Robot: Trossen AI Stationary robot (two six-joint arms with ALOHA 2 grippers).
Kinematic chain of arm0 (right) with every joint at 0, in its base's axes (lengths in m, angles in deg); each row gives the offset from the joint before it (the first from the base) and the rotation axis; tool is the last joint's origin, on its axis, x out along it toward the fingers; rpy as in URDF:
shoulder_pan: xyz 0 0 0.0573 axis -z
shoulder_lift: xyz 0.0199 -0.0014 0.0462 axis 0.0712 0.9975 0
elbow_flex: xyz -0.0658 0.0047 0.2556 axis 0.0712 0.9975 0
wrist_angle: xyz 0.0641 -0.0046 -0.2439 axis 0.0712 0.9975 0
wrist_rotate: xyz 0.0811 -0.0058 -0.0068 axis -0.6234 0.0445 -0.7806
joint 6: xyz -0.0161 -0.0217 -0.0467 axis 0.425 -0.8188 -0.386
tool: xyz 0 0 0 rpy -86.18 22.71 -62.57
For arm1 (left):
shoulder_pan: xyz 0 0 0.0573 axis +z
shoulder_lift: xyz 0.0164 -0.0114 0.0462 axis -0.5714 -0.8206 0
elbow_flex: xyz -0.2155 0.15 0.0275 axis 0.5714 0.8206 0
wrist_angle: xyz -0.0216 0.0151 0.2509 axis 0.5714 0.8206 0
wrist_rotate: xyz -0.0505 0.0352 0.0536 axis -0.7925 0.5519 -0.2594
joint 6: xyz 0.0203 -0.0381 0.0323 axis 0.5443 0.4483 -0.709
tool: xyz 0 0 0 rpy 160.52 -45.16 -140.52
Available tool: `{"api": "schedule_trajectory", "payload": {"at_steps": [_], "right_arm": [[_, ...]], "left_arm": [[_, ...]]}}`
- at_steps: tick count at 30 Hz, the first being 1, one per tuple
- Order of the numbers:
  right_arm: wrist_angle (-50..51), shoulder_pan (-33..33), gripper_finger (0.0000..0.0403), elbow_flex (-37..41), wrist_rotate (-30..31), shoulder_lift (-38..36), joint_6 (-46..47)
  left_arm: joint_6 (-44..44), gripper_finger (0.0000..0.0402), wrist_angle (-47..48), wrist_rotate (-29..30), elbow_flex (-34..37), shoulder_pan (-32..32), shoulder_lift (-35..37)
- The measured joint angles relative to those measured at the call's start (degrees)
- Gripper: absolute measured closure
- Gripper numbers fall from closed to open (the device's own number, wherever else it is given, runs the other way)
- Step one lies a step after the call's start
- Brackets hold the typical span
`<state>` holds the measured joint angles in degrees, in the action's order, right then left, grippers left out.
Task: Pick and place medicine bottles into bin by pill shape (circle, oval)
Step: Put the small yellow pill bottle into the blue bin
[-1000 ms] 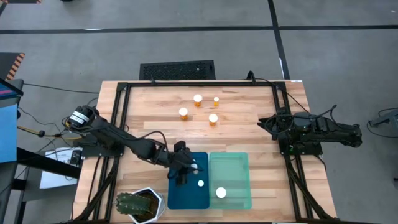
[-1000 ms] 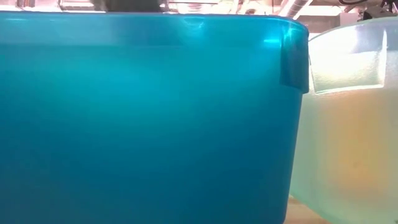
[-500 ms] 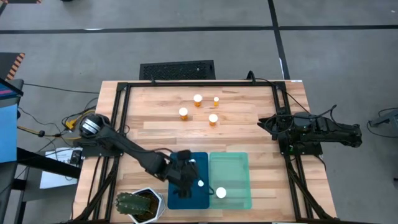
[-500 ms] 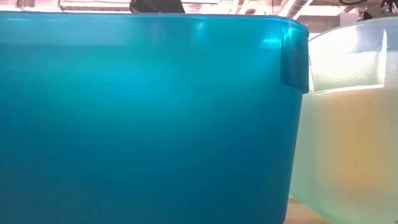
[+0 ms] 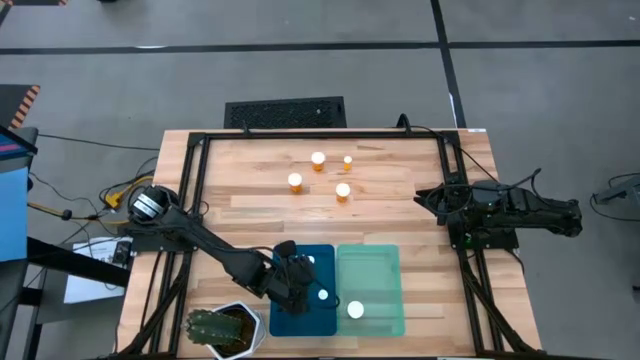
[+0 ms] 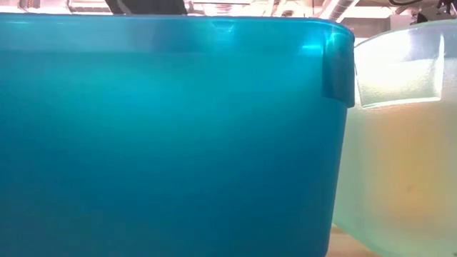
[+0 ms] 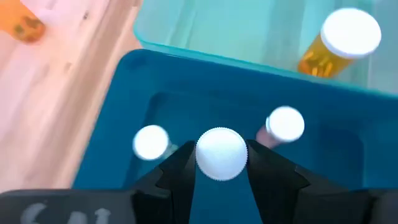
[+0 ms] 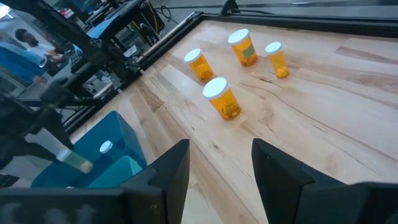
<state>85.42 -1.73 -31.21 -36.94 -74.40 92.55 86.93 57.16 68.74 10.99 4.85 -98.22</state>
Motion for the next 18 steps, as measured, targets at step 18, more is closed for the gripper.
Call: {"api": "schedule_trajectory", "payload": {"at_steps": [18], "right_arm": [[-0.1, 0.0, 0.0222, 0.0, 0.0, 0.0, 0.0]], "left_arm": [[-4.4, 0.0274, -7.9, 2.9, 5.5, 0.0, -1.0]]}}
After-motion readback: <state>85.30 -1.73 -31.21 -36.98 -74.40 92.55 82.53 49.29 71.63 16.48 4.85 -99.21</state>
